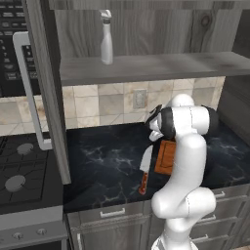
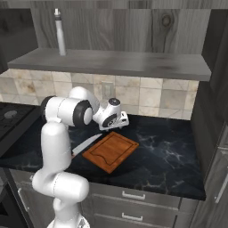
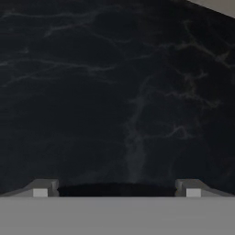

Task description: Move the cutting board and knife to the sink. Then move spray from the cabinet to the counter.

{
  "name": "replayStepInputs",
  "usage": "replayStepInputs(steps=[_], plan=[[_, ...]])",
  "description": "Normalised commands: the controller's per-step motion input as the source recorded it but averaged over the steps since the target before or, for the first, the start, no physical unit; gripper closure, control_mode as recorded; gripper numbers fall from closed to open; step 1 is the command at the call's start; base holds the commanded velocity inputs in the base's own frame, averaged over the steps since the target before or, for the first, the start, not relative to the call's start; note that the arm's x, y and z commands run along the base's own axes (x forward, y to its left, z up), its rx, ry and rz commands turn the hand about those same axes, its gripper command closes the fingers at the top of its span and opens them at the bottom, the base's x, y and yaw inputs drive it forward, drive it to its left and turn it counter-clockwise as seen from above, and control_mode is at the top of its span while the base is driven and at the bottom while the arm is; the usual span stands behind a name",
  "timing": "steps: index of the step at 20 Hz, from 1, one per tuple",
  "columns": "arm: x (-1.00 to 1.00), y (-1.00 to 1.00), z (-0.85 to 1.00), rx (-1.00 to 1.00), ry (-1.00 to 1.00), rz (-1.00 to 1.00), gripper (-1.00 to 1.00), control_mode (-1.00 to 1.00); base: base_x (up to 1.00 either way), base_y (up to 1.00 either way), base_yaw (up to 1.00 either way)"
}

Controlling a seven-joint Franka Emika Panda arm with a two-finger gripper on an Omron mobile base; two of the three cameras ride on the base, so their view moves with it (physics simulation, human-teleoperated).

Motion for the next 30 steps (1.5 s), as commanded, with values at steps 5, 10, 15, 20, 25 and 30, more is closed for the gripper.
replayStepInputs(steps=[5,10,15,20,25,30], plan=[[-0.23,-0.20,-0.24,0.00,0.00,0.06,-1.00,-1.00,0.00,0.00,0.00],[-0.36,-0.23,-0.26,0.00,0.00,0.02,-1.00,-1.00,0.00,0.00,0.00],[-0.46,-0.18,-0.24,0.00,0.00,0.00,-1.00,-1.00,0.00,0.00,0.00],[-0.53,-0.14,-0.24,0.00,0.00,0.00,-1.00,-1.00,0.00,0.00,0.00],[-0.59,-0.15,-0.23,0.00,-0.07,0.00,-1.00,-1.00,0.00,0.00,0.00],[-0.59,-0.20,-0.25,0.00,-0.06,0.01,-1.00,-1.00,0.00,0.00,0.00]])
